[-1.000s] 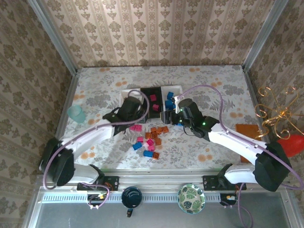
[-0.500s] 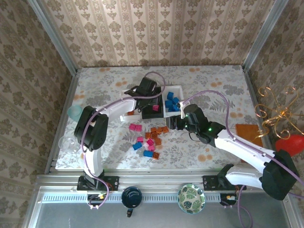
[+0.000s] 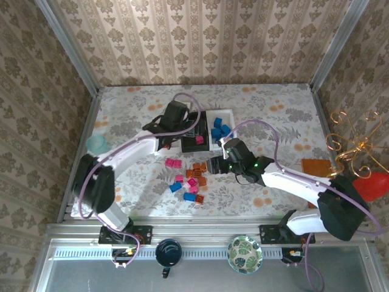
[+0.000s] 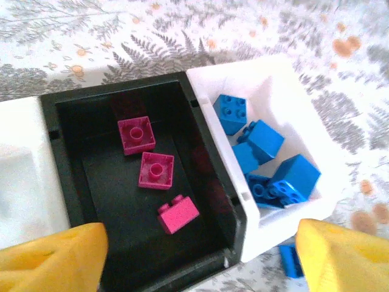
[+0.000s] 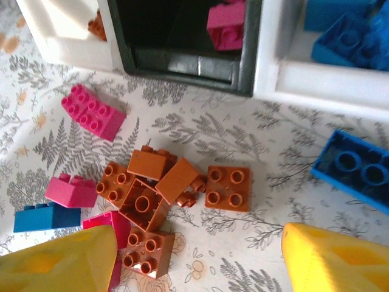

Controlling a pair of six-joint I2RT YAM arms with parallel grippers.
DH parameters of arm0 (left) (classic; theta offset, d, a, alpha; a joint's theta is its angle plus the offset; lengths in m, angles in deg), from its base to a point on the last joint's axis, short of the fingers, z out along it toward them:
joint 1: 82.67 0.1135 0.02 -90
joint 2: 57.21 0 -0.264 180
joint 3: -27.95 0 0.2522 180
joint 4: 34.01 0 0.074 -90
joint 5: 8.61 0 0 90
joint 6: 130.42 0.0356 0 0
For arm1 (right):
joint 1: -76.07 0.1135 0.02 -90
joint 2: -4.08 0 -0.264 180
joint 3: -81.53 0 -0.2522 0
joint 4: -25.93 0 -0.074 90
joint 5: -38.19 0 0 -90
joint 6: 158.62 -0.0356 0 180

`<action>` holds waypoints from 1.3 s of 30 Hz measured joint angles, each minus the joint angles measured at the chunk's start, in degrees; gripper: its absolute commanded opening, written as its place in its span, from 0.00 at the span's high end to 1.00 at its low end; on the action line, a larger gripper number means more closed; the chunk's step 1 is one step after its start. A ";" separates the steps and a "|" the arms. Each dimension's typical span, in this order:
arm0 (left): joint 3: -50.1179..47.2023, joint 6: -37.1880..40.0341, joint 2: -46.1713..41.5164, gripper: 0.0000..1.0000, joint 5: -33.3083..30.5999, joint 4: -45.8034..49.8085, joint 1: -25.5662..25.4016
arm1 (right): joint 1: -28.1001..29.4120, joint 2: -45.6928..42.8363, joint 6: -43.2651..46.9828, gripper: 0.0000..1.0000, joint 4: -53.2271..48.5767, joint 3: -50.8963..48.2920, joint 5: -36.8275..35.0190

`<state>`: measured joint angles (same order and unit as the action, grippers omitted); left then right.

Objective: Sort the legos into containers by color

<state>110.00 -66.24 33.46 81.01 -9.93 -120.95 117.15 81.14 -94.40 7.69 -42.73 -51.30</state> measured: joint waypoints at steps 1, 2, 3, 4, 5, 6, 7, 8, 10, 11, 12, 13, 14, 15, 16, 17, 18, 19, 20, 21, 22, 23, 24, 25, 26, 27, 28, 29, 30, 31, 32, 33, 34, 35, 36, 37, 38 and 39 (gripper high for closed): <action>-2.01 -0.20 -2.51 0.07 0.00 -0.66 -0.37 | 0.42 0.85 -0.02 0.27 0.22 0.02 0.02; -4.33 -0.42 -5.31 0.05 -0.15 -1.18 -0.87 | 1.11 2.19 -0.02 0.27 0.52 0.04 0.15; -6.54 -0.66 -7.82 0.00 -0.37 -1.66 -1.51 | 1.77 3.48 0.02 0.27 0.68 0.09 0.35; -8.85 -0.90 -10.38 0.00 -0.72 -2.10 -2.21 | 2.36 4.57 0.04 0.27 0.63 0.20 0.46; -11.10 -1.27 -12.74 0.00 -1.16 -2.36 -2.91 | 3.17 5.95 0.07 0.27 0.57 0.31 0.68; -13.62 -1.49 -15.34 0.00 -1.64 -2.73 -3.67 | 3.96 6.97 0.09 0.27 0.50 0.37 0.94; -15.58 -1.62 -17.31 0.00 -2.01 -2.89 -4.22 | 4.74 7.78 0.11 0.27 0.42 0.39 1.11; -17.88 -1.73 -19.65 0.00 -2.49 -2.89 -4.72 | 5.66 8.59 0.17 0.26 0.37 0.39 1.29; -21.73 -2.29 -23.63 0.00 -3.45 -2.67 -5.16 | 7.41 9.92 0.26 0.26 0.20 0.39 1.33; -23.52 -2.67 -25.46 0.00 -4.00 -2.58 -5.20 | 8.11 10.43 0.28 0.26 0.07 0.39 1.33; -24.94 -2.95 -26.99 0.00 -4.42 -2.45 -5.25 | 8.76 10.88 0.26 0.26 0.00 0.39 1.33; -26.27 -3.26 -28.37 0.00 -4.90 -2.27 -5.25 | 9.20 11.23 0.26 0.26 0.02 0.39 1.33; -27.52 -3.56 -29.62 0.00 -5.40 -2.21 -5.25 | 9.64 11.63 0.26 0.26 0.04 0.42 1.31; -28.81 -3.98 -30.99 0.00 -5.88 -2.03 -5.25 | 9.86 12.02 0.26 0.26 0.04 0.44 1.27; -29.62 -4.20 -31.89 0.00 -6.16 -1.77 -5.27 | 9.88 12.39 0.26 0.27 0.04 0.55 1.25; -30.47 -4.42 -32.92 0.00 -6.54 -1.44 -5.27 | 9.88 12.79 0.24 0.27 0.04 0.76 1.11; -31.28 -4.61 -33.92 0.00 -6.95 -1.20 -5.27 | 9.88 13.20 0.24 0.27 0.07 1.16 0.83; -31.85 -4.70 -34.69 0.00 -7.21 -0.92 -5.27 | 9.88 13.46 0.22 0.28 0.17 1.46 0.55; -32.48 -5.01 -35.65 0.00 -7.54 -0.52 -5.33 | 9.88 13.66 0.24 0.29 0.35 1.86 0.09; -33.03 -5.14 -36.41 0.00 -7.82 -0.33 -5.44 | 9.88 13.77 0.22 0.29 0.52 2.23 -0.28; -33.38 -5.31 -36.94 0.00 -8.07 -0.09 -5.53 | 9.88 13.88 0.20 0.29 0.66 2.60 -0.57; -33.68 -5.49 -37.44 0.00 -8.28 0.17 -5.57 | 9.88 14.05 0.22 0.30 0.68 3.02 -0.92; -33.79 -5.53 -37.73 0.00 -8.50 0.55 -5.57 | 9.88 14.38 0.22 0.30 0.85 3.43 -1.20; -33.79 -5.53 -37.81 0.00 -8.63 0.72 -5.57 | 9.88 14.71 0.24 0.31 0.92 3.76 -1.44; -33.79 -5.55 -37.83 0.00 -8.79 0.79 -5.57 | 9.88 15.19 0.24 0.32 0.94 4.11 -1.68; -33.79 -5.57 -37.81 0.00 -8.94 0.85 -5.57 | 9.88 15.67 0.22 0.33 0.92 4.35 -1.92; -33.79 -5.64 -37.81 0.00 -9.07 0.90 -5.57 | 9.88 16.02 0.22 0.34 0.87 4.44 -2.23; -33.79 -5.68 -37.81 0.00 -9.11 0.90 -5.57 | 9.88 16.35 0.20 0.36 0.76 4.46 -2.58; -33.79 -5.70 -37.81 0.00 -9.14 0.90 -5.57 | 9.88 16.57 0.15 0.37 0.39 4.46 -3.08; -33.81 -5.70 -37.81 0.00 -9.14 0.90 -5.57 | 9.88 16.65 0.09 0.39 -0.07 4.46 -3.39; -33.83 -5.73 -37.81 0.00 -9.18 0.87 -5.57 | 9.88 16.68 0.02 0.40 -0.44 4.46 -3.85; -33.83 -5.73 -37.81 0.00 -9.25 0.87 -5.57 | 9.88 16.65 -0.07 0.42 -0.63 4.44 -4.39; -33.86 -5.73 -37.81 0.00 -9.33 0.90 -5.57 | 9.88 16.65 -0.11 0.44 -0.63 4.44 -4.81; -33.88 -5.73 -37.81 0.00 -9.35 0.85 -5.57 | 9.88 16.65 -0.24 0.45 -0.66 4.44 -5.07; -33.92 -5.73 -37.81 0.00 -9.35 0.87 -5.57 | 9.97 16.57 -0.39 0.46 -0.66 4.42 -5.49; -33.94 -5.73 -37.81 0.00 -9.35 0.90 -5.57 | 9.99 16.37 -0.52 0.47 -0.70 4.26 -5.88; -33.99 -5.73 -37.81 0.00 -9.35 0.90 -5.57 | 9.97 15.98 -0.66 0.47 -0.83 3.91 -6.34; -34.03 -5.75 -37.81 0.00 -9.35 0.87 -5.57 | 9.94 15.39 -1.01 0.47 -1.01 3.34 -6.75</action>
<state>75.97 -71.99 -4.35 71.66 -9.05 -126.52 127.10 96.52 -95.41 6.69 -39.39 -58.05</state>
